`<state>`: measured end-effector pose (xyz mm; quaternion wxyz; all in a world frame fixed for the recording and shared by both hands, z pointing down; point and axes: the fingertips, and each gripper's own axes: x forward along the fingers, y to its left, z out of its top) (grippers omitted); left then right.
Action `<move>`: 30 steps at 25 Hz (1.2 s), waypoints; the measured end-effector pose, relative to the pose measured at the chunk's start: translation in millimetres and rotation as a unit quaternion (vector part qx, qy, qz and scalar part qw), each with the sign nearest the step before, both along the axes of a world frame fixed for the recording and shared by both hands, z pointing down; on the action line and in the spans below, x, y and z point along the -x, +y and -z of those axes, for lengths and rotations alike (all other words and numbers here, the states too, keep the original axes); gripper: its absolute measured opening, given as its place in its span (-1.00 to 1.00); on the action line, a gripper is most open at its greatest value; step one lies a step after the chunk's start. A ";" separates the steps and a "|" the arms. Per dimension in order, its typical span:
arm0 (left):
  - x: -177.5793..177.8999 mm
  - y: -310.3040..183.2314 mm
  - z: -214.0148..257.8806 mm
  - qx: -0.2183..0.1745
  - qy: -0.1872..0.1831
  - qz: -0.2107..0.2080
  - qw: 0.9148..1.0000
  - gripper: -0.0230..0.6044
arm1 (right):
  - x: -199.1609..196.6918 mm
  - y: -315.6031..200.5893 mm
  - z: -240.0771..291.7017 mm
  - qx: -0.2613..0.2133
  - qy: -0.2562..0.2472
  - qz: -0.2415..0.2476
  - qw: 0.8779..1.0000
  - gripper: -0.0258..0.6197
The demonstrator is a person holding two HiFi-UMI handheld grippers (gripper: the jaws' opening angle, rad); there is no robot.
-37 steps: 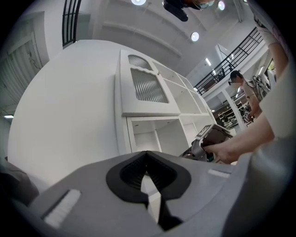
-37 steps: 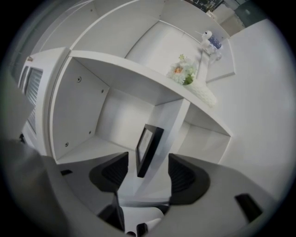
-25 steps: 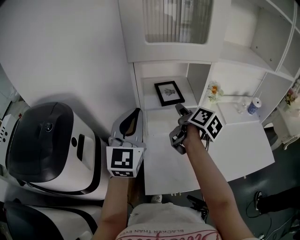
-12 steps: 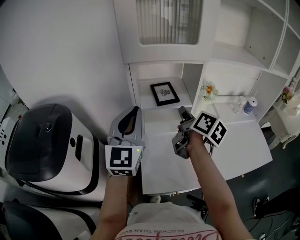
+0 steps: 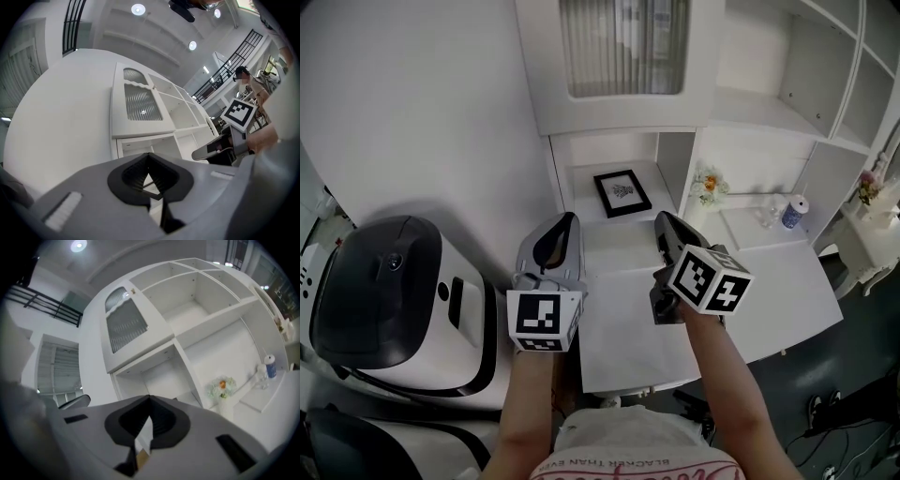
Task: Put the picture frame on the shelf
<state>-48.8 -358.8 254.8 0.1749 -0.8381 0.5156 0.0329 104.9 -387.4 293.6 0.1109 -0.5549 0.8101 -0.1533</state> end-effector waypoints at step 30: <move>27.9 -3.0 13.2 -0.013 0.022 0.028 0.999 -0.90 | -46.9 59.5 45.5 -0.149 0.284 -0.063 0.945 -0.90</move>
